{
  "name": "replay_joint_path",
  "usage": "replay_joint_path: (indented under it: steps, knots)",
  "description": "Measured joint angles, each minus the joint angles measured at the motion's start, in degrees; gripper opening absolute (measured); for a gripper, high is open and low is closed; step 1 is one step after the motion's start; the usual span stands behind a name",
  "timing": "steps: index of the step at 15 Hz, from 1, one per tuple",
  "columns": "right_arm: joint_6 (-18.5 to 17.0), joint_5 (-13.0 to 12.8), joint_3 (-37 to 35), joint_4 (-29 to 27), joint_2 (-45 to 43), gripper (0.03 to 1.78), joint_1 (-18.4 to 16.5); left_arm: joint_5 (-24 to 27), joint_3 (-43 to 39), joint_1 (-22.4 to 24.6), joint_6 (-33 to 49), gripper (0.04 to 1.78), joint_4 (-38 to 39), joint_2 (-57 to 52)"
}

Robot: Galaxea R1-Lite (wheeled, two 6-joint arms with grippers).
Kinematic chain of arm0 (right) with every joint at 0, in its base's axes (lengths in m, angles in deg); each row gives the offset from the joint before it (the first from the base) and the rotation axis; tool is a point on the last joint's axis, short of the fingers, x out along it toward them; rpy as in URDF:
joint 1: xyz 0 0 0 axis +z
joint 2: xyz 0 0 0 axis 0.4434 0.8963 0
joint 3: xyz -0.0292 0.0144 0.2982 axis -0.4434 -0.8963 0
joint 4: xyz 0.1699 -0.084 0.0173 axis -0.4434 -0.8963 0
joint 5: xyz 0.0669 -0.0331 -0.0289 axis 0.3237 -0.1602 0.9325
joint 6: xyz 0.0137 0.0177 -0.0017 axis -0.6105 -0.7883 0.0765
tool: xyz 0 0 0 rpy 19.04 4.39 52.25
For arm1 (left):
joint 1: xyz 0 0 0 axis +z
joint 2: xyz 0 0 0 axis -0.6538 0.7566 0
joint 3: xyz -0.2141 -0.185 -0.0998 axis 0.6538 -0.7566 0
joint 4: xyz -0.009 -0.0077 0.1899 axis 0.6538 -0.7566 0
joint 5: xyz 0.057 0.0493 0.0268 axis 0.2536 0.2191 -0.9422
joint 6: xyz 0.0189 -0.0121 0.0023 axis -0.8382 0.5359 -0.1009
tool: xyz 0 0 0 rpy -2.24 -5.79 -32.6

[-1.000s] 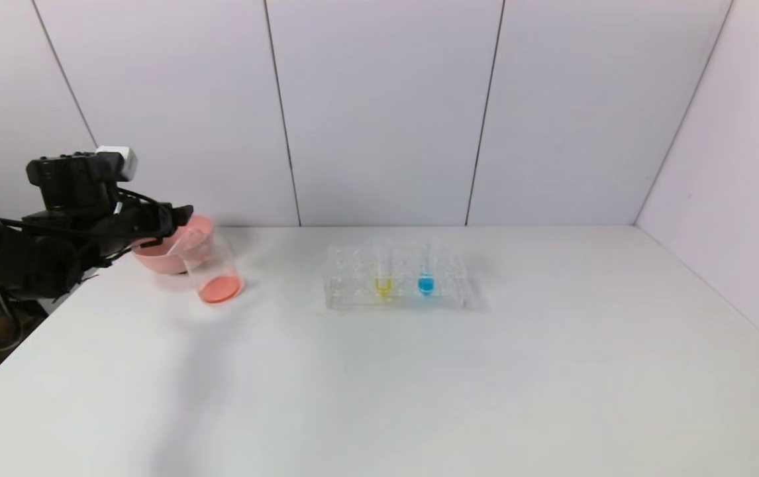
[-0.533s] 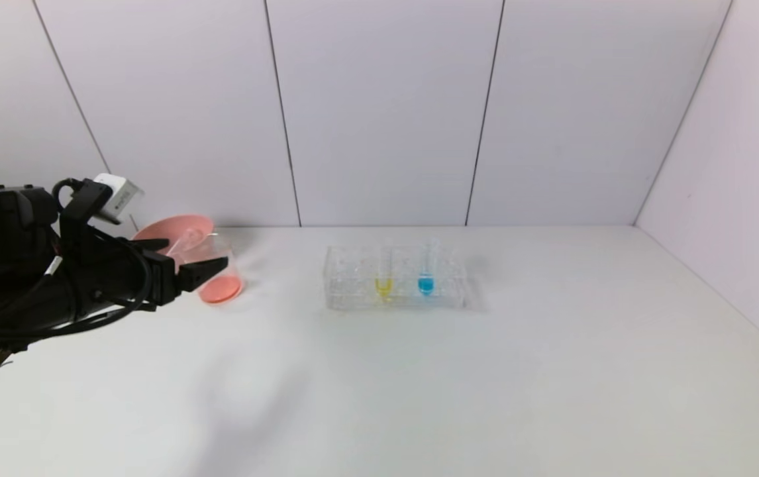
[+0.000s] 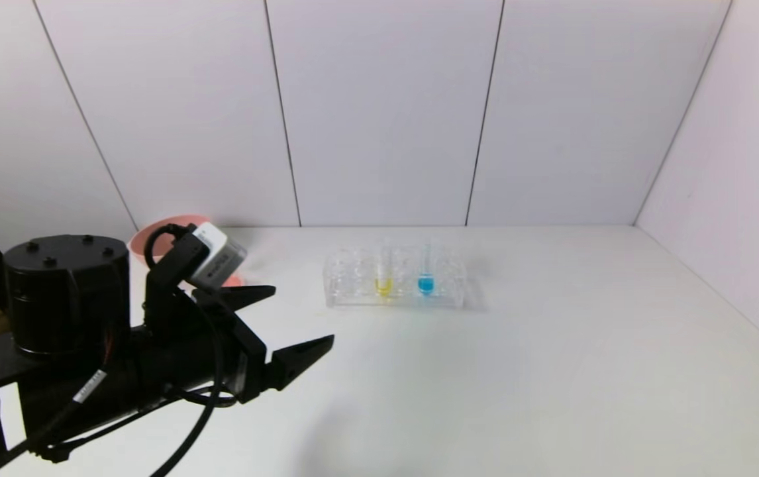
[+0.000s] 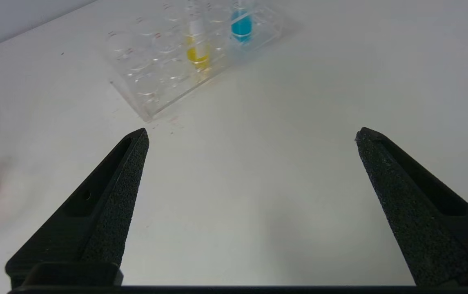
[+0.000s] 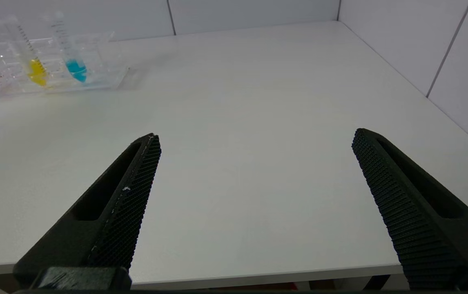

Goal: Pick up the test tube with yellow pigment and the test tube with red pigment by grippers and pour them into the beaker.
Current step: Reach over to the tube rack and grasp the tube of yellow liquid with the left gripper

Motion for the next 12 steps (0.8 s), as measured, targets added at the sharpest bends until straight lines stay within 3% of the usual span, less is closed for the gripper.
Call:
replay_joint_path:
  steps: [3,7,10,12]
  knots:
    - [0.00,0.00,0.00,0.02,0.00,1.71,0.00,-9.65,1.73,-6.14,1.17,1.76,8.30,7.42]
    - [0.00,0.00,0.00,0.00,0.00,1.71,0.00,-24.14,9.34,-9.75,1.61,1.76,19.13,21.15]
    - [0.00,0.00,0.00,0.00,0.00,1.71,0.00,-33.43,17.86,-10.97,1.63,1.76,21.00,29.61]
    - [0.00,0.00,0.00,0.00,0.00,1.71,0.00,-36.89,22.54,-11.12,1.58,1.76,20.96,33.90]
